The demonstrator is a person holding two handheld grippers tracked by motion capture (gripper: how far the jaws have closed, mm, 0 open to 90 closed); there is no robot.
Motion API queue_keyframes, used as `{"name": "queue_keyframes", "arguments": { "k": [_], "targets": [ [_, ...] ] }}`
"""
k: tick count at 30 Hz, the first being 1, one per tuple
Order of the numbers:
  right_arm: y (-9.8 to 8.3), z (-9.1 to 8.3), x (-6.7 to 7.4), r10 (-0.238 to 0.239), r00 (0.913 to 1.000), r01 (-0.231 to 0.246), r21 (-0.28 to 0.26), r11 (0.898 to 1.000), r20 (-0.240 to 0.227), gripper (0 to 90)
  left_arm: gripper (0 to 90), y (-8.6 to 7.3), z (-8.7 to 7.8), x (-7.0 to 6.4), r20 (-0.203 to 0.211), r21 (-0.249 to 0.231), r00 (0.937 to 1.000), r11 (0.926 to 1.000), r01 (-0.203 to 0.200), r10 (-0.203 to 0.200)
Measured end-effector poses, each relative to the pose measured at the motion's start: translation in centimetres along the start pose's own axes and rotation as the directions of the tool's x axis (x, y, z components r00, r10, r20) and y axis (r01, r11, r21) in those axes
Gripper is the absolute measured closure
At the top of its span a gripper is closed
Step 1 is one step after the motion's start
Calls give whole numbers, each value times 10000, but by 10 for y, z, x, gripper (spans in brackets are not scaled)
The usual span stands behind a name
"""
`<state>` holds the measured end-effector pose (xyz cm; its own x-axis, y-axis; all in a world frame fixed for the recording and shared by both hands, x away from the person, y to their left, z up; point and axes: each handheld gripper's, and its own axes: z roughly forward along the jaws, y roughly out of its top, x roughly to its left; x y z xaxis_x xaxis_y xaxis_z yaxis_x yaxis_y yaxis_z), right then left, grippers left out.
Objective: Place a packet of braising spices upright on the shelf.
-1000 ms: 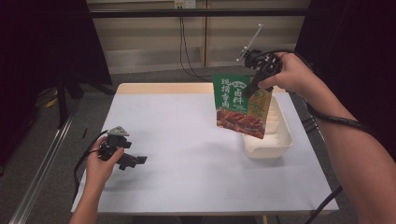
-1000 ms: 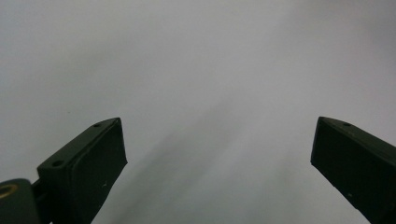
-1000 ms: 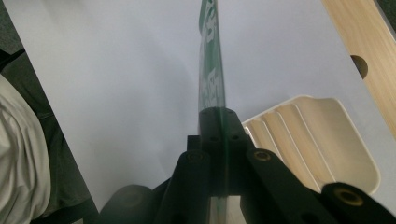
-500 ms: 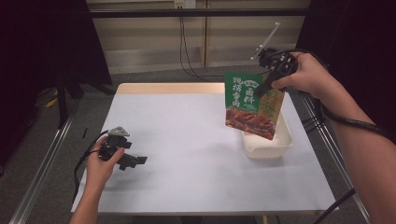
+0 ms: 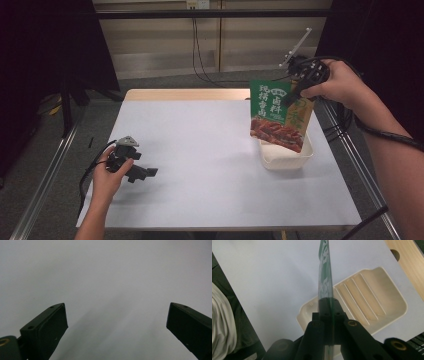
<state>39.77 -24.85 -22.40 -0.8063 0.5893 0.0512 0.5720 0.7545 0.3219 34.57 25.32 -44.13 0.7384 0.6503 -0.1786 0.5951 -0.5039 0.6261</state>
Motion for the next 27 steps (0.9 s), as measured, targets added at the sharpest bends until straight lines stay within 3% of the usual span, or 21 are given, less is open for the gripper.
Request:
{"name": "queue_keyframes", "arguments": {
  "k": [16,27],
  "targets": [
    [-30,-3,-12,524,9984,-523,-93,9986,198,900,31,1,2,-1,-36,64,10000,10000,21,-21],
    [-23,14,-14,486,9986,-490,215,9986,222,900,31,1,2,0,17,94,10000,9999,-41,41]
  ]
}}
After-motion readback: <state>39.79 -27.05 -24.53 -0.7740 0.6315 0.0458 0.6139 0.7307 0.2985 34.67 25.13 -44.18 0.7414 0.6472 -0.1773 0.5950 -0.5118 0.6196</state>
